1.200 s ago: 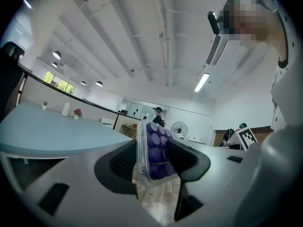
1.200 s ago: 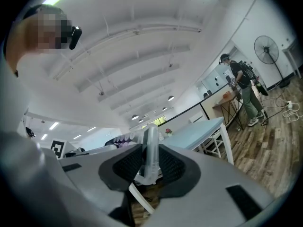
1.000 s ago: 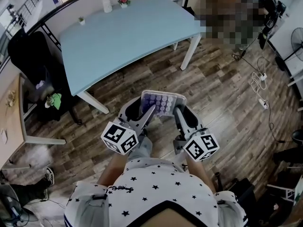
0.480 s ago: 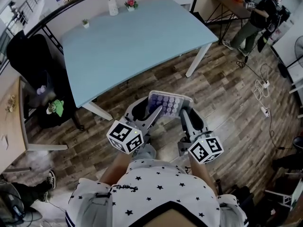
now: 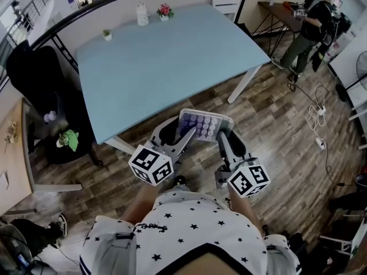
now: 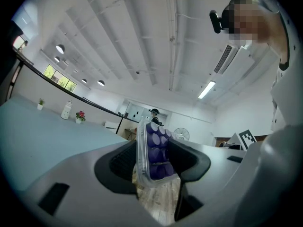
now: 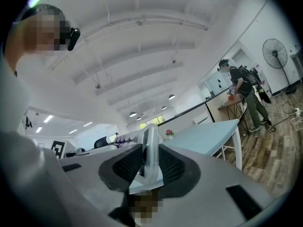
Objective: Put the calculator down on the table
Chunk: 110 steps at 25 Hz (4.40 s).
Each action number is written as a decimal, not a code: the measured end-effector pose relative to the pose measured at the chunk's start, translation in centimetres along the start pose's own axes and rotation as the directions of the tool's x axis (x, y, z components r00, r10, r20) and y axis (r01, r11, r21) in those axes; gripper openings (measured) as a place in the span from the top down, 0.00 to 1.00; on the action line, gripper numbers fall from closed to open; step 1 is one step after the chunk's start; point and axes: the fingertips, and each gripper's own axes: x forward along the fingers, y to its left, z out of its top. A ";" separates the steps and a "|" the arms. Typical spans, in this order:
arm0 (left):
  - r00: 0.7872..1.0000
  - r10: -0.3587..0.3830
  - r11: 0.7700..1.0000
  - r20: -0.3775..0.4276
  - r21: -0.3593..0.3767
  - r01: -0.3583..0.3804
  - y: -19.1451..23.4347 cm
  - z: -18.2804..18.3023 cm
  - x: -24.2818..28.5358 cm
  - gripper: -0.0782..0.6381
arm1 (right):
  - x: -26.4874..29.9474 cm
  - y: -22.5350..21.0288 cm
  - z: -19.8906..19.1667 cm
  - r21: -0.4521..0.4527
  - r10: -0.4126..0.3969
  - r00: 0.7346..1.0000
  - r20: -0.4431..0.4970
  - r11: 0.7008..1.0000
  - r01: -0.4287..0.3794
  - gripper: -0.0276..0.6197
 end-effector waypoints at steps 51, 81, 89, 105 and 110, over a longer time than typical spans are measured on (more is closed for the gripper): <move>0.912 0.407 0.914 0.055 -0.027 -0.406 16.8 4.1 15.1 0.59 | 24.8 -11.8 3.8 0.103 0.354 0.917 -0.183 0.934 -0.341 0.80; 0.860 0.510 0.856 -0.013 -0.089 -0.509 27.5 2.4 22.4 0.59 | 36.7 -18.1 1.8 0.134 0.380 0.868 -0.320 0.925 -0.355 0.80; 0.854 0.513 0.845 -0.085 -0.129 -0.520 32.9 1.3 21.8 0.59 | 41.1 -17.5 -0.9 0.140 0.349 0.856 -0.381 0.937 -0.319 0.81; 0.844 0.494 0.812 -0.208 -0.236 -0.533 39.9 -2.9 20.6 0.59 | 46.0 -17.3 -6.5 0.110 0.277 0.808 -0.519 0.960 -0.258 0.81; 0.840 0.485 0.800 -0.241 -0.266 -0.538 41.2 -4.4 20.7 0.59 | 46.7 -17.8 -8.2 0.113 0.258 0.786 -0.562 0.965 -0.236 0.81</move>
